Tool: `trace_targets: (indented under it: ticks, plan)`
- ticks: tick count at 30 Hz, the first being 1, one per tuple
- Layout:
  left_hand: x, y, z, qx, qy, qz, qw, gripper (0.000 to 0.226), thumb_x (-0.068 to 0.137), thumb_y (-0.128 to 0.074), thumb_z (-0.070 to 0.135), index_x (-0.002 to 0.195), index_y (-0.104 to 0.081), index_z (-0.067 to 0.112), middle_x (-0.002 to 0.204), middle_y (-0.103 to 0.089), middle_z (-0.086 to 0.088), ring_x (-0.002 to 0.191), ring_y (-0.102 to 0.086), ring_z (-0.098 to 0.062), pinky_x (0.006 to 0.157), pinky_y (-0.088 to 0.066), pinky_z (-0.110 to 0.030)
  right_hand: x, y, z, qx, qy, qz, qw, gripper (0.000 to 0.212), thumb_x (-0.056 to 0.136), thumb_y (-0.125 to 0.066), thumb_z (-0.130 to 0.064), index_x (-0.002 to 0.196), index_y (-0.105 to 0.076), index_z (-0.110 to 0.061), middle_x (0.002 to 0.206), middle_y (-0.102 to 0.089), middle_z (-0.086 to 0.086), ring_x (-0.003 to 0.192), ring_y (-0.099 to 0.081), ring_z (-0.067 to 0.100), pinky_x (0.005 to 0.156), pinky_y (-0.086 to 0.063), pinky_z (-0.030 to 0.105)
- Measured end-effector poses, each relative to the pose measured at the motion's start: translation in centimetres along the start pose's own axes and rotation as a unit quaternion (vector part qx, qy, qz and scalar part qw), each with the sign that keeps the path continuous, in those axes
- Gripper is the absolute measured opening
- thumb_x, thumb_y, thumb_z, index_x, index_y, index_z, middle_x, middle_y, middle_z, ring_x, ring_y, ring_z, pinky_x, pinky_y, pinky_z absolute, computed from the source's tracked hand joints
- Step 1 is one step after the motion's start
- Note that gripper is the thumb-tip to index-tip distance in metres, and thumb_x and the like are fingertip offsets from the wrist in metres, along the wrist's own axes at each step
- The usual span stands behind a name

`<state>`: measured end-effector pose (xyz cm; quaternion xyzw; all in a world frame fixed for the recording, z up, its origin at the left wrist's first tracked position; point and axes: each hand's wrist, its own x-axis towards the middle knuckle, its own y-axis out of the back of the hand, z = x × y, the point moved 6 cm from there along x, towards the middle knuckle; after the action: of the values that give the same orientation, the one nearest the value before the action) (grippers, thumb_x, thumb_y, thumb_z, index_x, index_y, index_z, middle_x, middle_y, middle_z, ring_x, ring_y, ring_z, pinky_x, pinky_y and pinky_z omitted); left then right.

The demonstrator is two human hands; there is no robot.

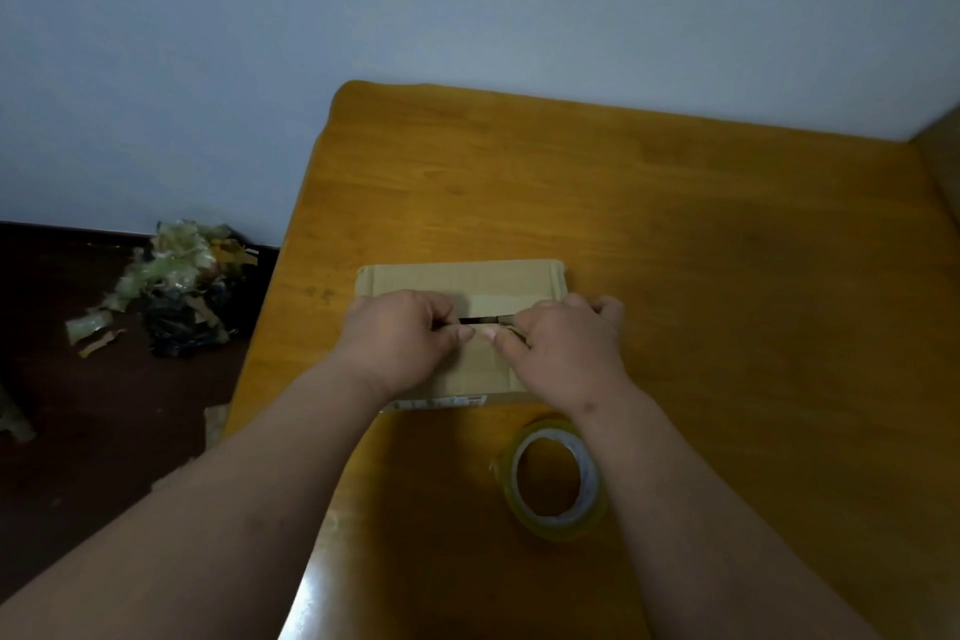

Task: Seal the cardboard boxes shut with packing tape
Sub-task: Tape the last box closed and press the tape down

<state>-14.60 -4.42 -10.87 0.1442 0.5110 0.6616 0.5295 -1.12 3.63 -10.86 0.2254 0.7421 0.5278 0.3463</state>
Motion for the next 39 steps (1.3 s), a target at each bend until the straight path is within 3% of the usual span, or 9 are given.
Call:
trace_targets:
  ticks: [6,10,17,21,26,28,31,34,39]
  plan:
    - [-0.3,-0.3,0.5,0.021,-0.001,-0.001,1.000,0.039,0.102,-0.044,0.037,0.064,-0.042,0.026,0.063,-0.050,0.007,0.072,-0.052,-0.022,0.076,-0.035,-0.035,-0.2,-0.2,0.2,0.005,-0.007,-0.004,1.000,0.048,0.094,-0.032,-0.064,0.072,-0.056,-0.029,0.081,-0.058,-0.007,0.092,-0.050,0.018,0.096,-0.026,0.049]
    - [-0.5,0.4,-0.9,-0.037,0.008,-0.021,0.999,0.014,0.095,-0.058,0.037,0.085,-0.061,0.028,0.080,-0.063,0.005,0.082,-0.061,-0.020,0.072,-0.050,-0.034,-0.4,-0.3,0.7,0.065,-0.003,-0.015,0.998,0.043,0.100,-0.035,-0.051,0.067,-0.050,-0.027,0.077,-0.053,-0.009,0.090,-0.050,0.016,0.095,-0.026,0.045]
    - [-1.1,1.7,-3.2,-0.127,0.049,-0.034,0.990,0.010,0.093,-0.064,0.020,0.084,-0.069,0.021,0.087,-0.066,0.005,0.080,-0.055,-0.009,0.061,-0.040,-0.022,-1.3,-0.4,1.8,0.225,-0.023,-0.052,0.973,0.013,0.098,-0.056,-0.032,0.100,-0.063,-0.021,0.092,-0.061,-0.006,0.090,-0.052,0.012,0.096,-0.038,0.040]
    - [-1.6,1.6,-3.9,-0.152,0.045,-0.034,0.987,0.020,0.099,-0.052,0.011,0.095,-0.071,0.019,0.097,-0.065,0.003,0.088,-0.055,-0.011,0.065,-0.040,-0.019,-1.5,-0.1,3.9,0.348,-0.084,0.036,0.933,0.014,0.100,-0.050,-0.014,0.099,-0.060,-0.024,0.104,-0.059,-0.005,0.100,-0.056,0.015,0.082,-0.048,0.029]
    - [-2.9,2.7,-4.5,-0.044,0.014,0.179,0.983,0.030,0.089,-0.066,0.015,0.119,-0.067,0.020,0.119,-0.057,-0.005,0.116,-0.048,-0.027,0.096,-0.040,-0.037,-2.2,0.5,5.8,0.321,-0.122,0.172,0.923,0.023,0.093,-0.061,-0.016,0.115,-0.057,-0.023,0.112,-0.047,-0.006,0.102,-0.052,0.012,0.094,-0.051,0.042]
    - [-3.5,2.8,-5.0,0.000,0.062,0.233,0.970,0.054,0.083,-0.074,0.026,0.133,-0.054,0.024,0.135,-0.044,-0.009,0.127,-0.034,-0.033,0.105,-0.030,-0.049,-2.1,-0.6,5.5,0.350,-0.138,0.123,0.918,0.047,0.092,-0.064,-0.031,0.135,-0.048,-0.024,0.128,-0.044,-0.005,0.118,-0.049,0.017,0.101,-0.047,0.045]
    - [-3.1,1.0,-6.9,-0.101,0.131,0.149,0.975,0.081,0.084,-0.073,0.036,0.151,-0.028,0.031,0.156,-0.022,-0.005,0.143,-0.020,-0.031,0.114,-0.026,-0.051,-1.9,-2.3,4.0,0.409,-0.135,0.023,0.902,0.075,0.089,-0.067,-0.041,0.151,-0.026,-0.033,0.148,-0.039,-0.004,0.132,-0.044,0.019,0.104,-0.046,0.047]
    - [-3.1,-0.8,-8.3,-0.323,0.179,0.070,0.927,0.076,0.092,-0.066,0.029,0.154,-0.021,0.035,0.155,-0.031,0.000,0.140,-0.033,-0.029,0.110,-0.038,-0.050,-1.7,-3.1,3.1,0.432,-0.150,-0.001,0.889,0.066,0.095,-0.062,-0.029,0.151,-0.028,-0.036,0.143,-0.051,-0.005,0.124,-0.053,0.016,0.085,-0.052,0.031]
    - [-4.1,-0.8,-9.5,-0.290,0.221,0.098,0.926,0.066,0.096,-0.061,0.029,0.150,-0.024,0.036,0.148,-0.042,-0.006,0.126,-0.048,-0.035,0.093,-0.049,-0.046,-2.0,-3.2,2.2,0.449,-0.147,-0.004,0.882,0.049,0.102,-0.050,-0.024,0.148,-0.036,-0.033,0.127,-0.057,-0.009,0.103,-0.058,0.009,0.080,-0.050,0.026]
